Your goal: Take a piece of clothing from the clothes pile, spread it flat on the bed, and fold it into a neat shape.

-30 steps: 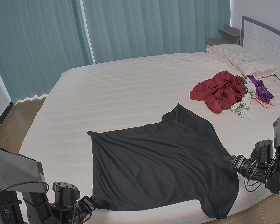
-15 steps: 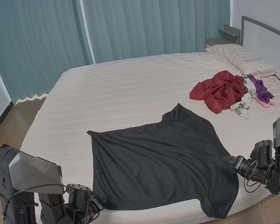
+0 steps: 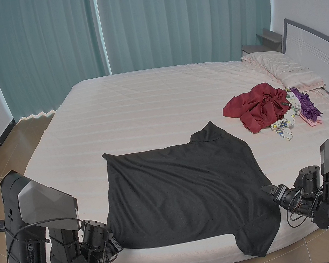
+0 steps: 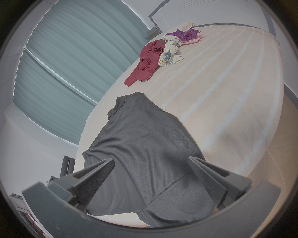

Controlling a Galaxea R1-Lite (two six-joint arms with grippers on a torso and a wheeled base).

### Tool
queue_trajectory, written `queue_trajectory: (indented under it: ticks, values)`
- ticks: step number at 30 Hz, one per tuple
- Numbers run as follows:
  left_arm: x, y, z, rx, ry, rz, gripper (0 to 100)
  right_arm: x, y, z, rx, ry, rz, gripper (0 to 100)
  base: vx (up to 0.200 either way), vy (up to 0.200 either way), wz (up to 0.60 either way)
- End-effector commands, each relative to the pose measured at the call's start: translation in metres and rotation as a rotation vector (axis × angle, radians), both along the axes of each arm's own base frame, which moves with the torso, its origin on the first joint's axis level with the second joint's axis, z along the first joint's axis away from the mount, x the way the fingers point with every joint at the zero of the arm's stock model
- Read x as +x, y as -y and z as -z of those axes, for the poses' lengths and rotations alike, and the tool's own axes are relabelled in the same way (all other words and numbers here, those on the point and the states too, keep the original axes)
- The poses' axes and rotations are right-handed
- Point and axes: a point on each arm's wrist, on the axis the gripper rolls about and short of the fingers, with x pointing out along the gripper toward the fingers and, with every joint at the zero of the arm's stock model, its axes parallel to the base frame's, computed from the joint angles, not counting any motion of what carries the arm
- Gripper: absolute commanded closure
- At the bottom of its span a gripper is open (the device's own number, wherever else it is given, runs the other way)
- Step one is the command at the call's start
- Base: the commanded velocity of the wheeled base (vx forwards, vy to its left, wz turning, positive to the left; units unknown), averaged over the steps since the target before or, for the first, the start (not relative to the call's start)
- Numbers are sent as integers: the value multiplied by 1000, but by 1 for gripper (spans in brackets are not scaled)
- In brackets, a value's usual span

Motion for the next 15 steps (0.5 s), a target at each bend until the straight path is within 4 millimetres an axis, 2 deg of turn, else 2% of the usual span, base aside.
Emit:
queue_trajectory:
  ticks: [1, 8, 15]
  values:
    - [-17, -7, 1, 36, -57, 9, 100, -4, 1, 2, -11, -13, -11, 0, 0, 0, 0]
    - [-25, -12, -2, 49, -59, 13, 100, -5, 8, 8, -84, -27, -94, 0, 0, 0, 0]
    - [-30, -15, -2, 42, -71, 12, 100, -4, 26, 28, -178, -73, -190, 0, 0, 0, 0]
